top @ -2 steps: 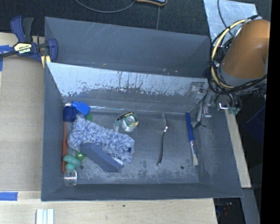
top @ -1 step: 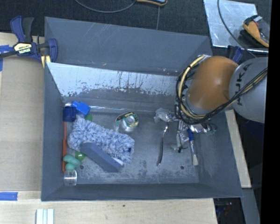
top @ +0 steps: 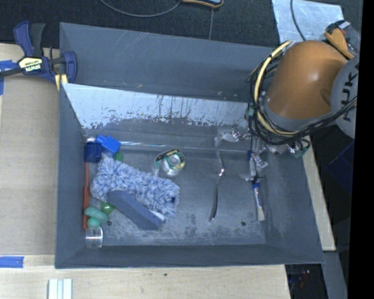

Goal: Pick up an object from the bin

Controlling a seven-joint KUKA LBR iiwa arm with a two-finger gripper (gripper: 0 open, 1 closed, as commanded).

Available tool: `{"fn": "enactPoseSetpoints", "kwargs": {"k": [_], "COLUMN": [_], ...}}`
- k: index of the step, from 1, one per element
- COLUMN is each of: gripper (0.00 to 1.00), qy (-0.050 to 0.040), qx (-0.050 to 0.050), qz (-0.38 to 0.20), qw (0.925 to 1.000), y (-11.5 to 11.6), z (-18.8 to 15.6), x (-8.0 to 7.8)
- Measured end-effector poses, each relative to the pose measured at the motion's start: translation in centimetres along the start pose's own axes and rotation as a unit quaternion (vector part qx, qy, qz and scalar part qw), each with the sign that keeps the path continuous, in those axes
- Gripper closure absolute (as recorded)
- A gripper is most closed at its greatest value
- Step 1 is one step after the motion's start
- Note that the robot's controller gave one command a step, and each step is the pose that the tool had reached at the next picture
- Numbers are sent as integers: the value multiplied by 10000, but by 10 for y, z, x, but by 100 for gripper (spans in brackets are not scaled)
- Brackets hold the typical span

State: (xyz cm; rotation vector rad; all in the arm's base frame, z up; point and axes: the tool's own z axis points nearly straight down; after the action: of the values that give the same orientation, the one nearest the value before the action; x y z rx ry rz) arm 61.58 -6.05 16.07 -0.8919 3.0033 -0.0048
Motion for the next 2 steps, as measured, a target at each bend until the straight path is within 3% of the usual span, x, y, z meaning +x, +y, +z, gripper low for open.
{"fn": "enactPoseSetpoints", "kwargs": {"k": [1, 2], "gripper": [0, 0], "qy": [53, -2], "qx": [-67, 3], "qz": [-1684, -2449], "qw": [9857, 9695], "y": [18, 11], "z": [61, 90], "x": [3, -8]}}
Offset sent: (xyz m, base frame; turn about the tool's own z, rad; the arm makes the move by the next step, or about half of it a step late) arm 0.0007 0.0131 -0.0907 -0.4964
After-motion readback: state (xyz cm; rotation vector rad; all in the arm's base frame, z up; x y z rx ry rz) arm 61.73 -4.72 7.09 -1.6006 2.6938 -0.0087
